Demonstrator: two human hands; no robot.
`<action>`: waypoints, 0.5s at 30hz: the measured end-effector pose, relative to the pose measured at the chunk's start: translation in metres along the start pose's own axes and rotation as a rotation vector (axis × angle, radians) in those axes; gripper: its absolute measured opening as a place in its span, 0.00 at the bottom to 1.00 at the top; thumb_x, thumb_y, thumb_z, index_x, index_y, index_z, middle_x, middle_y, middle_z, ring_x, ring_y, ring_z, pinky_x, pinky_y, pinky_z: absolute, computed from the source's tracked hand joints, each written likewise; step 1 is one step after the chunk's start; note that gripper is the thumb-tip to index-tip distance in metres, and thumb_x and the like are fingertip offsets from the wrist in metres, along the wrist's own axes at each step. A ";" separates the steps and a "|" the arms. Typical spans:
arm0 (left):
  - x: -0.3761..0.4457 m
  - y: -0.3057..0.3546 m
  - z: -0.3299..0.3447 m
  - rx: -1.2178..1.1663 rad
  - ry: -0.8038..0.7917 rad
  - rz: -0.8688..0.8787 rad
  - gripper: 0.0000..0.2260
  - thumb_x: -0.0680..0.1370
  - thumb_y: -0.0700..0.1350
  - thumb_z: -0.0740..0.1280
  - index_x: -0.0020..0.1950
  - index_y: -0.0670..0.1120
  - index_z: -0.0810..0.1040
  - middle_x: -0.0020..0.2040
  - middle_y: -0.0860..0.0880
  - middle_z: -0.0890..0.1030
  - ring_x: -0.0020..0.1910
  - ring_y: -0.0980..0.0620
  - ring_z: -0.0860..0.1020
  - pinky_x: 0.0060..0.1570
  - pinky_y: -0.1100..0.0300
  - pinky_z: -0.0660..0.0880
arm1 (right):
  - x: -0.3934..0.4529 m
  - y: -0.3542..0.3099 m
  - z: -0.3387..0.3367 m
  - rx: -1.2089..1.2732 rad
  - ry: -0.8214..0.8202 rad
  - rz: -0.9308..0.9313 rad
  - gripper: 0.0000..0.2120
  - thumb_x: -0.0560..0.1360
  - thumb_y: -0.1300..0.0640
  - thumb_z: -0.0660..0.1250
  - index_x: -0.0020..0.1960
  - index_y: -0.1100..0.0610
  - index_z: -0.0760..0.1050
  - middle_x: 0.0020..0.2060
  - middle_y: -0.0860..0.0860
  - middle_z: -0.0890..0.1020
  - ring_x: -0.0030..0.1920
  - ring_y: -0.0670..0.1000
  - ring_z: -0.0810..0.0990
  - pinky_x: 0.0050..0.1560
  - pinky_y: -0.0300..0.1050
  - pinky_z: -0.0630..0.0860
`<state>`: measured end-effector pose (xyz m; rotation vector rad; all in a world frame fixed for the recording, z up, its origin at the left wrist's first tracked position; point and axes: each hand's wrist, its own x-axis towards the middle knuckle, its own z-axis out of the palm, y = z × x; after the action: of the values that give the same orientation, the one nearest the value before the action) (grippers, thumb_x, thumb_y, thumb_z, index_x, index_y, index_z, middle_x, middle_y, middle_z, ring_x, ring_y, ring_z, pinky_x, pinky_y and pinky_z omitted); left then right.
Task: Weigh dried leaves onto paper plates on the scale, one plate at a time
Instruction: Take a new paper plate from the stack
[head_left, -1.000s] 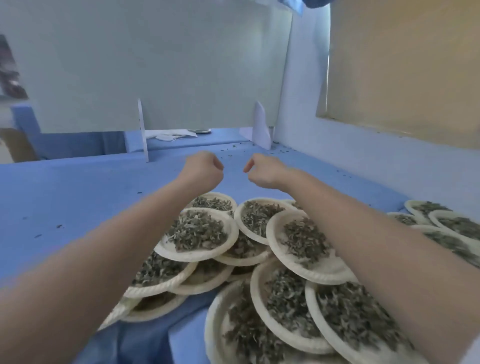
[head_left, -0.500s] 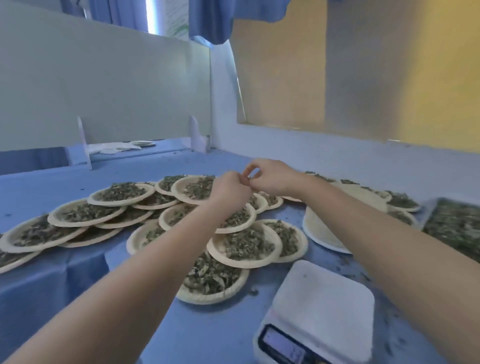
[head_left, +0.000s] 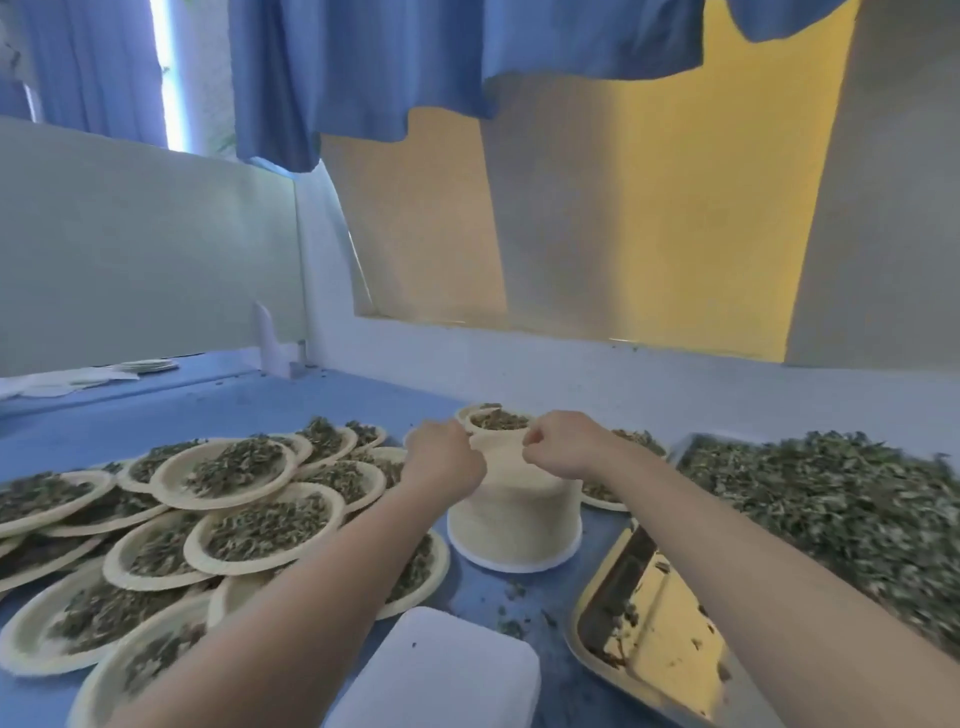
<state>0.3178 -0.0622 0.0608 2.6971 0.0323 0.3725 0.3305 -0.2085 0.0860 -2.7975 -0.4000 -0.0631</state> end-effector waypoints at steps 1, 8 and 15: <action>0.006 -0.002 0.007 0.018 -0.014 -0.024 0.05 0.78 0.40 0.57 0.41 0.45 0.65 0.37 0.45 0.70 0.38 0.48 0.74 0.33 0.58 0.66 | 0.005 0.006 0.004 -0.047 -0.015 0.027 0.14 0.77 0.60 0.57 0.33 0.61 0.68 0.30 0.55 0.70 0.31 0.54 0.68 0.33 0.46 0.65; 0.037 -0.021 0.051 -0.203 -0.084 -0.232 0.12 0.76 0.51 0.63 0.42 0.42 0.69 0.39 0.47 0.75 0.37 0.50 0.74 0.32 0.60 0.69 | 0.036 0.042 0.036 -0.119 -0.042 0.237 0.16 0.76 0.56 0.57 0.32 0.55 0.58 0.30 0.51 0.61 0.32 0.51 0.60 0.30 0.44 0.52; 0.049 -0.019 0.062 -0.199 -0.115 -0.209 0.12 0.78 0.38 0.56 0.34 0.45 0.62 0.31 0.48 0.67 0.29 0.52 0.65 0.26 0.60 0.61 | 0.042 0.058 0.053 0.202 0.112 0.288 0.14 0.73 0.61 0.58 0.30 0.55 0.59 0.27 0.50 0.62 0.26 0.49 0.59 0.26 0.42 0.55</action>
<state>0.3823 -0.0662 0.0109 2.4842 0.2292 0.1477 0.3865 -0.2336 0.0217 -2.6069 0.0248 -0.1067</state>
